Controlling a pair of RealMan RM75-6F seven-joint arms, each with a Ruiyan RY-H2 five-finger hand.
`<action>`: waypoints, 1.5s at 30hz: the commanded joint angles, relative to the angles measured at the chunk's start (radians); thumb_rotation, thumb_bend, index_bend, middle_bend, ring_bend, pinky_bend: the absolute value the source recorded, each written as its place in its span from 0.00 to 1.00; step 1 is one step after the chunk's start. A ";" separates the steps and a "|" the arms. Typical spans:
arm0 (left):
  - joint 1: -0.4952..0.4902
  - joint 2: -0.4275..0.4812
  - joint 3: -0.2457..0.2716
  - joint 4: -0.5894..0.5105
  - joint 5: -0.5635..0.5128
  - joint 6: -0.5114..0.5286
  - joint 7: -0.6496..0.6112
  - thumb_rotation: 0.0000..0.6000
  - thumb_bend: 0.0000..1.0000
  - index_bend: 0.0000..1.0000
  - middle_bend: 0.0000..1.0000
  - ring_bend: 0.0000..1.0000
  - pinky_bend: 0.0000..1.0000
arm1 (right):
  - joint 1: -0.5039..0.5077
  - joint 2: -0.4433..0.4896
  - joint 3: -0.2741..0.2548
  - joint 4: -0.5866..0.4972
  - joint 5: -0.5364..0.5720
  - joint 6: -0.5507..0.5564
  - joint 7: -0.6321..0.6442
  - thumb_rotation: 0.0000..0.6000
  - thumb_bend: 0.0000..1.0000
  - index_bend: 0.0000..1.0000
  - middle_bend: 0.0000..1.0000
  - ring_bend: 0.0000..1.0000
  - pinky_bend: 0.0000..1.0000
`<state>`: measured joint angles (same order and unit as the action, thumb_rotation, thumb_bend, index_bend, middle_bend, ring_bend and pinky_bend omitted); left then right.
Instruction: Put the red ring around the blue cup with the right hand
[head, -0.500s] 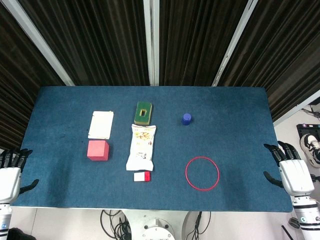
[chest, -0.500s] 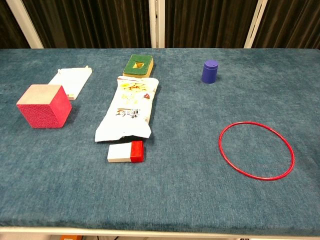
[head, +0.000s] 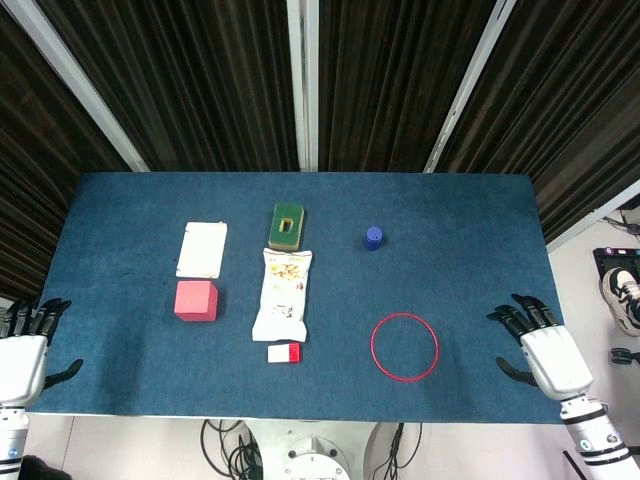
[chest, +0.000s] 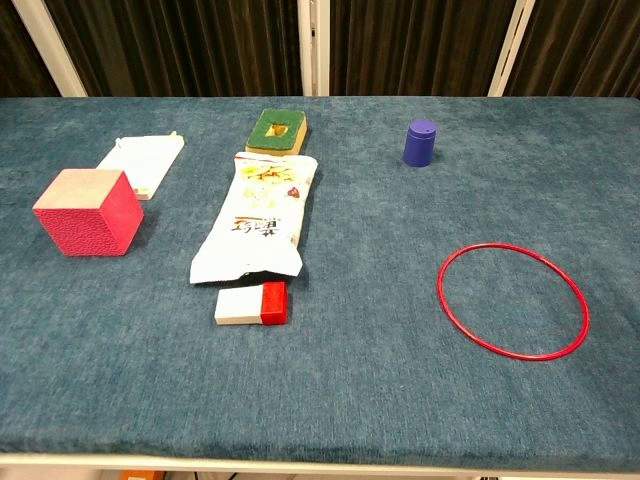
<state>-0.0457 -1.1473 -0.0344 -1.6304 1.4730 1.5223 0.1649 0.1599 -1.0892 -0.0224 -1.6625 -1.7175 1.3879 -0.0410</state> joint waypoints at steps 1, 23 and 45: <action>0.000 0.001 0.001 -0.001 0.001 -0.001 0.000 1.00 0.12 0.15 0.12 0.01 0.00 | 0.060 -0.035 -0.042 0.025 -0.046 -0.111 -0.003 1.00 0.15 0.37 0.24 0.08 0.12; 0.000 -0.003 0.005 0.009 -0.004 -0.017 -0.016 1.00 0.12 0.15 0.12 0.01 0.00 | 0.156 -0.304 -0.084 0.342 -0.135 -0.157 -0.004 1.00 0.25 0.49 0.16 0.00 0.00; 0.006 -0.011 0.006 0.033 -0.005 -0.015 -0.044 1.00 0.12 0.15 0.11 0.01 0.00 | 0.178 -0.361 -0.101 0.405 -0.096 -0.151 0.015 1.00 0.32 0.55 0.16 0.00 0.00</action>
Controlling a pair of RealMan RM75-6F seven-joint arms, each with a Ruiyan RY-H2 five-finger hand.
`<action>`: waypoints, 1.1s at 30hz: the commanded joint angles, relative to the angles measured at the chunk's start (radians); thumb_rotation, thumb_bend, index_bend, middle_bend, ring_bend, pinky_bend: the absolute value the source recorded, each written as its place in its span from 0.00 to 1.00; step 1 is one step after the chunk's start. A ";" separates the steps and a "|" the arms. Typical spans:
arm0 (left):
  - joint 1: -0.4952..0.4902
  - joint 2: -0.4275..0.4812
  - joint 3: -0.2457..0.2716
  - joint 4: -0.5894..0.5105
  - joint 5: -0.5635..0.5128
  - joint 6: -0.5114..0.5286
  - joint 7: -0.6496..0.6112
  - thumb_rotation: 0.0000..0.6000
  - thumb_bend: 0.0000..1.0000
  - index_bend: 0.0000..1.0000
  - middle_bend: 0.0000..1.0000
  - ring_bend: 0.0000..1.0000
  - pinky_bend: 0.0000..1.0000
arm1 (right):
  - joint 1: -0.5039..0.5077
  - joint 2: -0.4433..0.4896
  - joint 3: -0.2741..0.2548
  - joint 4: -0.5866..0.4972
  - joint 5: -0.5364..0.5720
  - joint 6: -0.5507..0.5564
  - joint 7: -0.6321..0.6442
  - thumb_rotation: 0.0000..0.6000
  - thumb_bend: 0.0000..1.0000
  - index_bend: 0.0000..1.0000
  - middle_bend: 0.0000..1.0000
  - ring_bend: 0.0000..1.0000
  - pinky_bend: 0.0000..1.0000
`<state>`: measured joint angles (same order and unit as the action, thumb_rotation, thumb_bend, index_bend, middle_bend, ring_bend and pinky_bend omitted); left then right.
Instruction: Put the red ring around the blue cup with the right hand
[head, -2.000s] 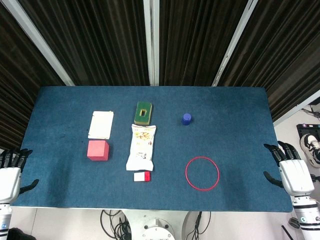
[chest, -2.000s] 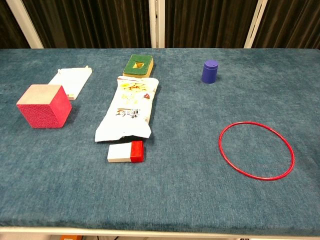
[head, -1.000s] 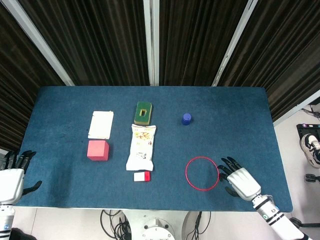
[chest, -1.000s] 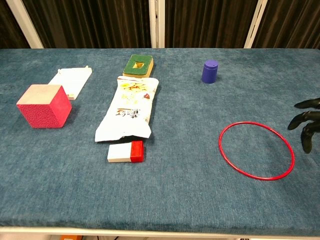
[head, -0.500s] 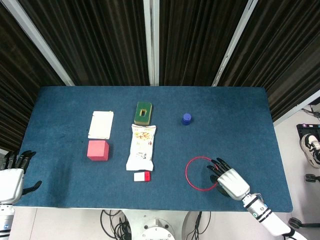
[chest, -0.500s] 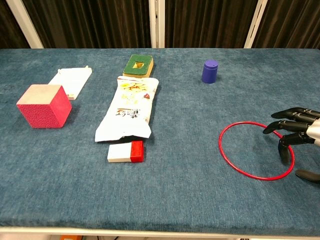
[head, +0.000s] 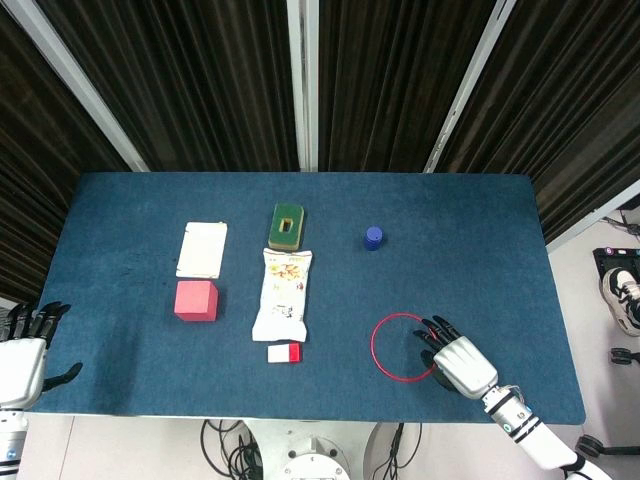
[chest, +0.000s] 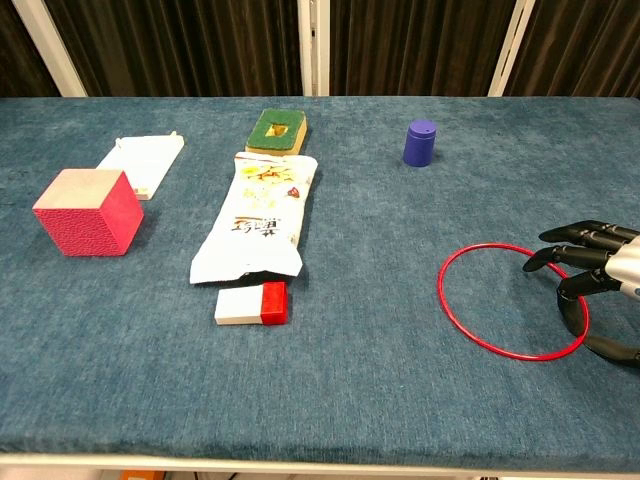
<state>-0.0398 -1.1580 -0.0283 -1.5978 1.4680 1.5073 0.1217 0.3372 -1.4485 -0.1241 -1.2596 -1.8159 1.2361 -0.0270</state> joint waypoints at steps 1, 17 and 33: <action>0.000 -0.001 0.000 0.001 0.001 0.000 -0.002 1.00 0.12 0.15 0.11 0.01 0.00 | 0.002 -0.002 0.001 0.003 0.004 0.002 0.001 1.00 0.32 0.55 0.16 0.00 0.00; 0.000 -0.001 0.003 0.011 0.001 -0.007 -0.018 1.00 0.12 0.15 0.11 0.01 0.00 | 0.016 -0.017 -0.009 0.015 0.029 -0.014 0.004 1.00 0.34 0.58 0.19 0.00 0.00; -0.002 0.000 0.004 0.015 0.014 -0.006 -0.029 1.00 0.12 0.15 0.11 0.01 0.00 | 0.018 0.051 0.049 -0.068 0.092 0.040 0.033 1.00 0.38 0.69 0.24 0.00 0.00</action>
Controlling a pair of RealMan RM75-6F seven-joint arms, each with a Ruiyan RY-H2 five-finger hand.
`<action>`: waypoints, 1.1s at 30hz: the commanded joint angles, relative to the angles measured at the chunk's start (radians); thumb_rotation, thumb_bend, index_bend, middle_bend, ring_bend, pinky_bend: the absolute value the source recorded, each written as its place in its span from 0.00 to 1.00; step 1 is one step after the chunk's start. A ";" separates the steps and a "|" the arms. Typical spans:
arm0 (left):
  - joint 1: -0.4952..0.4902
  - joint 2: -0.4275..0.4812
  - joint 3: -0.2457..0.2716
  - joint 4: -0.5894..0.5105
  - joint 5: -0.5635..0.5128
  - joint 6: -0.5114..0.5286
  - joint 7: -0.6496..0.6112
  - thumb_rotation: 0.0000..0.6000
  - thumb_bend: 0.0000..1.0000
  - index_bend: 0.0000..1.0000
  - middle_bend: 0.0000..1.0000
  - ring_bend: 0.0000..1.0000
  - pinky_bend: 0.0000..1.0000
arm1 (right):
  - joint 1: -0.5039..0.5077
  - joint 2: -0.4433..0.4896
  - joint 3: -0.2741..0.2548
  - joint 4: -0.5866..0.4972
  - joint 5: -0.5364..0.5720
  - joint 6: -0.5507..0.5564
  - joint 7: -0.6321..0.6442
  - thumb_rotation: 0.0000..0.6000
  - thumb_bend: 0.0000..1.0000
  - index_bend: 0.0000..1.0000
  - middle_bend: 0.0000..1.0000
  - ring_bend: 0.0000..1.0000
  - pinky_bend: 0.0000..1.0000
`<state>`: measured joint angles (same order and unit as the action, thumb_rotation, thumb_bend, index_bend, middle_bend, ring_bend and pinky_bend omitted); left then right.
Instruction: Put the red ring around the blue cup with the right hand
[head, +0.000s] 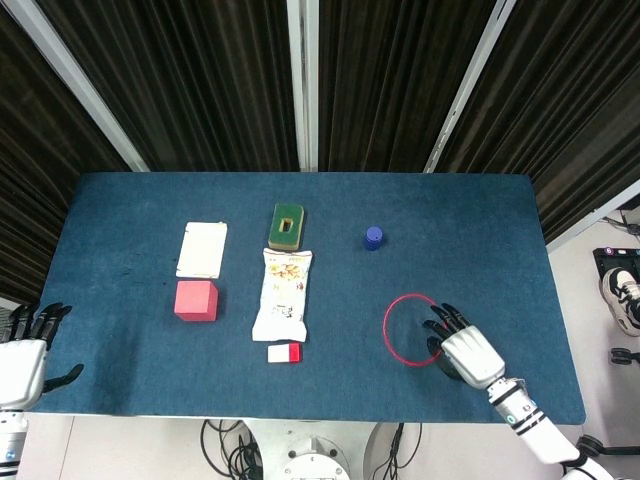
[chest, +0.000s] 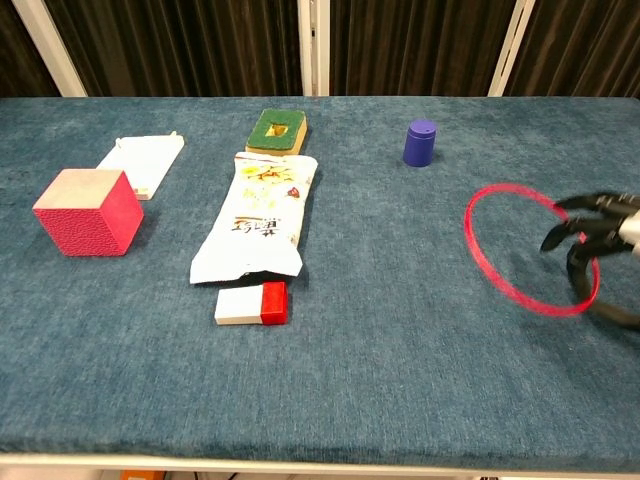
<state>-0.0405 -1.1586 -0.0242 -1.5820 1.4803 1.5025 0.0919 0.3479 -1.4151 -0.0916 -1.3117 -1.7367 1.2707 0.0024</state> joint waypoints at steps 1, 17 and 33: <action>-0.003 0.001 -0.001 -0.001 0.002 -0.003 0.001 1.00 0.12 0.15 0.11 0.01 0.00 | 0.013 0.026 0.025 -0.025 0.020 0.000 0.005 1.00 0.38 0.69 0.24 0.00 0.00; -0.015 0.011 0.000 -0.030 0.017 -0.007 0.027 1.00 0.12 0.15 0.11 0.01 0.00 | 0.322 0.076 0.264 -0.043 0.293 -0.413 0.016 1.00 0.39 0.70 0.24 0.00 0.00; -0.003 0.012 0.005 -0.040 0.005 0.000 0.033 1.00 0.12 0.15 0.11 0.01 0.00 | 0.486 -0.123 0.305 0.195 0.467 -0.580 -0.086 1.00 0.10 0.39 0.15 0.00 0.00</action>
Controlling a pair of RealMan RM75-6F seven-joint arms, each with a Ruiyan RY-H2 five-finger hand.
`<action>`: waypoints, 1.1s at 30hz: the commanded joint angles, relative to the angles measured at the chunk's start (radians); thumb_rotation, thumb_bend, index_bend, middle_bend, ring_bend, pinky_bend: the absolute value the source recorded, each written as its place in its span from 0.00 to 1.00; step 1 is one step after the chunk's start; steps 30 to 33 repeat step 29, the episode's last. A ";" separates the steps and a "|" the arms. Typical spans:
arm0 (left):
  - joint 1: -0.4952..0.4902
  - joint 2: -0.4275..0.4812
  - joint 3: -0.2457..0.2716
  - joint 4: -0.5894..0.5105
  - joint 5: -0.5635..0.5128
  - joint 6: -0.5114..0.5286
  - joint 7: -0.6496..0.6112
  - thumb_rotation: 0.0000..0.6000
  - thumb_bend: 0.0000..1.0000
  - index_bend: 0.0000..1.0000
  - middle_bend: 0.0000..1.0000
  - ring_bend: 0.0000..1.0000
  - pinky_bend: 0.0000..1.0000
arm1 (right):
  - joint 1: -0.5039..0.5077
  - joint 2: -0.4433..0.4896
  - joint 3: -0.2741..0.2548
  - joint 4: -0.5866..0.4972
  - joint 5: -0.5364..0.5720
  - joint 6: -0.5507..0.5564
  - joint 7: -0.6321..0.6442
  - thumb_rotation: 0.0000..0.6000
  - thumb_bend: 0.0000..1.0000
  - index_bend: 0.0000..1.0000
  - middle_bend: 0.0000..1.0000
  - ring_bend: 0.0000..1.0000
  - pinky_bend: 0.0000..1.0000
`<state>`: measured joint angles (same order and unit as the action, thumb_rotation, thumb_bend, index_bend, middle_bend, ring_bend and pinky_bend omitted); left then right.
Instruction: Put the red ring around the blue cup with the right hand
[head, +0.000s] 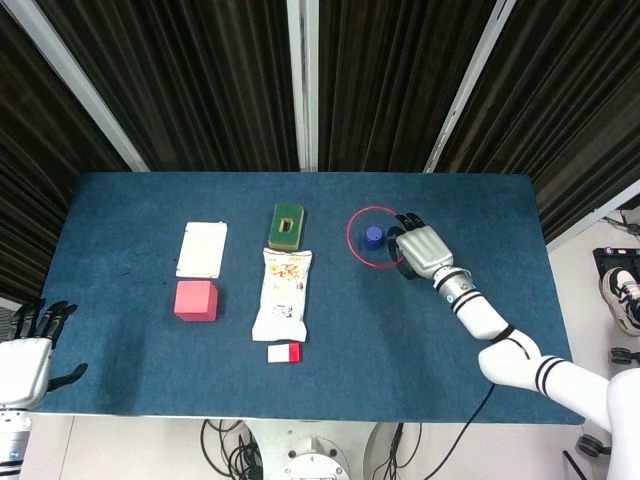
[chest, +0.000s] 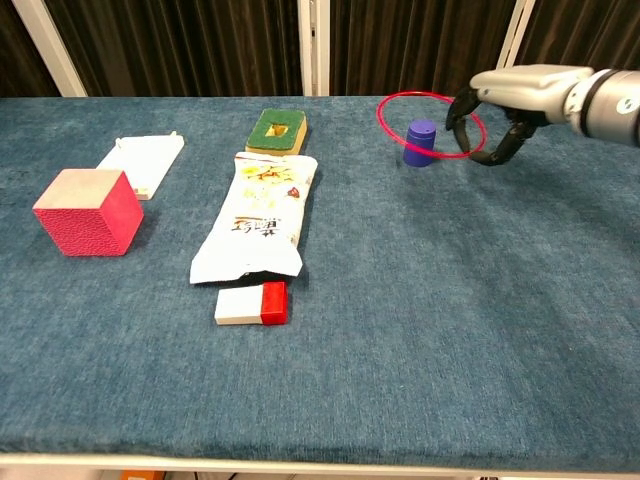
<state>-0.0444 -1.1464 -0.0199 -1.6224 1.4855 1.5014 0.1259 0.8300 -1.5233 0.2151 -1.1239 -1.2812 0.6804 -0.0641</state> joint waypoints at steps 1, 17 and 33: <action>0.002 -0.001 0.001 0.001 -0.001 0.001 -0.002 1.00 0.12 0.15 0.11 0.01 0.00 | 0.001 -0.017 -0.004 0.005 0.014 0.020 -0.028 1.00 0.06 0.33 0.14 0.00 0.00; -0.008 -0.019 -0.021 0.031 0.004 0.016 -0.028 1.00 0.12 0.15 0.11 0.01 0.00 | -0.394 0.331 -0.132 -0.460 -0.080 0.574 -0.047 1.00 0.12 0.05 0.11 0.00 0.00; -0.019 -0.034 -0.036 0.002 0.024 0.041 0.016 1.00 0.12 0.15 0.11 0.01 0.00 | -0.659 0.470 -0.258 -0.565 -0.222 0.856 0.088 1.00 0.16 0.05 0.08 0.00 0.00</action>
